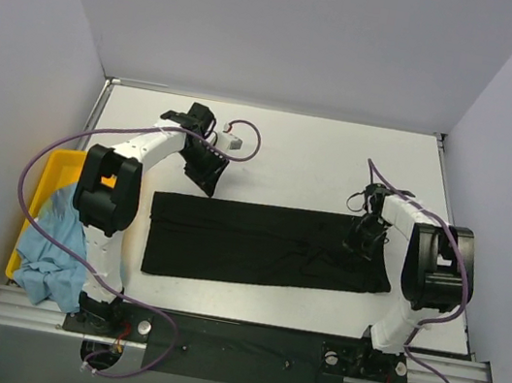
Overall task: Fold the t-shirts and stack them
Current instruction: Fold the other side of the tshirt into a rectangle
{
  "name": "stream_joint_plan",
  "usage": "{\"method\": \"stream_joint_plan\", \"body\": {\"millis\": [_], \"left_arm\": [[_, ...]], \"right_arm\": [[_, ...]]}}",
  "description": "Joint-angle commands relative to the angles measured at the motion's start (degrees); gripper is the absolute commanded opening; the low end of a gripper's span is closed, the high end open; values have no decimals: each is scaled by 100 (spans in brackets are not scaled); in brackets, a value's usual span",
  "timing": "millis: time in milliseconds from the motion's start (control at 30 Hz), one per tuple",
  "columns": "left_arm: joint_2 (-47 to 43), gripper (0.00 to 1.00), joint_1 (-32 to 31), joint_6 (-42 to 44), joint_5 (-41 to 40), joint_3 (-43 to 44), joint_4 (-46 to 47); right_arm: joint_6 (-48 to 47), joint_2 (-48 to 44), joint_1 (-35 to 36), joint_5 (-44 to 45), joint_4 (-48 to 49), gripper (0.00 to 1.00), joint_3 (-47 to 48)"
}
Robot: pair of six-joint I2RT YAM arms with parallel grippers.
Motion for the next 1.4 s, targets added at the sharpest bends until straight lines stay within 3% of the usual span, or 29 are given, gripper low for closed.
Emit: {"method": "stream_joint_plan", "body": {"millis": [0, 167, 367, 533, 767, 1033, 1133, 1233, 1367], "left_arm": [[-344, 47, 12, 96, -56, -8, -4], [-371, 47, 12, 140, -56, 36, -74], [-441, 47, 12, 201, 23, 54, -127], [-450, 47, 12, 210, 6, 36, -101], [-547, 47, 91, 254, -91, -95, -57], [-573, 47, 91, 289, -179, -104, -83], [-573, 47, 99, 298, -179, -96, -83], [-547, 47, 91, 289, -179, -78, -83], [-538, 47, 99, 272, -188, -34, -92]], "right_arm": [[-11, -221, -12, 233, 17, 0, 73], [-99, -862, -20, 348, -571, 0, 678], [94, -1356, -38, 102, -722, 0, 697], [130, -918, -475, 242, -476, 0, 557], [42, -153, -1162, 190, 191, 0, -366], [-257, -546, -1260, 557, -387, 0, 441], [-388, -872, -1050, 857, -799, 0, 1020], [-424, -1066, -384, 1059, -862, 0, 1347], [-319, -786, 443, 710, -634, 0, 1602]]}}
